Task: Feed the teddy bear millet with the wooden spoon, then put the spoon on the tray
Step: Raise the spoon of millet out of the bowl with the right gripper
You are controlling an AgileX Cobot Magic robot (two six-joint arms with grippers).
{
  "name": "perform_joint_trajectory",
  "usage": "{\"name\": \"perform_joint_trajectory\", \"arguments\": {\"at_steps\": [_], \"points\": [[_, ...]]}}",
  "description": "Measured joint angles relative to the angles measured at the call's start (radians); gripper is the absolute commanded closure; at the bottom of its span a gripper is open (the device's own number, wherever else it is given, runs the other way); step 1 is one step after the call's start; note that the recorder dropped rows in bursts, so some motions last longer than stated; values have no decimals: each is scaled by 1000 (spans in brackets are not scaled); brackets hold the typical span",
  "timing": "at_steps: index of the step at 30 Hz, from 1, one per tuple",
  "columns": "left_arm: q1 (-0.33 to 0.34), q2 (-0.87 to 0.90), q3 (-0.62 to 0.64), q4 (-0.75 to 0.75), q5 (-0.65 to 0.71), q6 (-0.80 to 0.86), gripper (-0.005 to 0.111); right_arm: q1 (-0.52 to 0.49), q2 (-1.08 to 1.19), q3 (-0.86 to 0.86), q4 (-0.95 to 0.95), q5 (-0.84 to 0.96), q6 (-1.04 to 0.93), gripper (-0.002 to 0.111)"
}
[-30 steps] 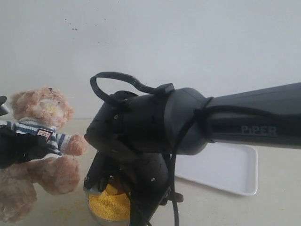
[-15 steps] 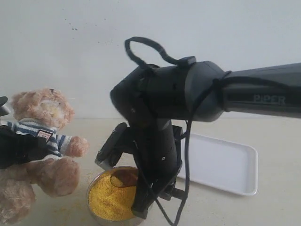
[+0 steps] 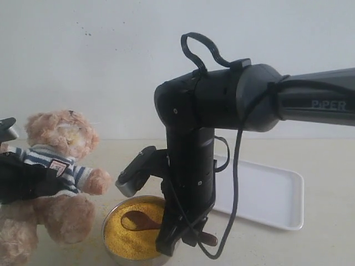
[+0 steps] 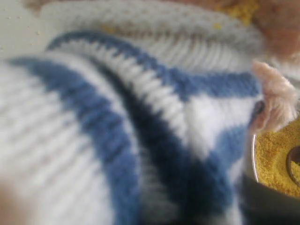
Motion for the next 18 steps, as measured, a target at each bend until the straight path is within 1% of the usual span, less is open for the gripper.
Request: {"name": "perform_joint_trajectory", "arguments": {"at_steps": [3,8,14,18], "points": [[0,0,0,15,6,-4,103,-12,0,0,4,-4,-17,108],[0,0,0,24,22,-12,103,-83,0,0,28,-4,-45,108],[0,0,0,37,113,-30,103,-183,-14,0,208,-2,-128,108],[0,0,0,86,181,-100,103,-193,-28,0,280,-2,-174,108]]}}
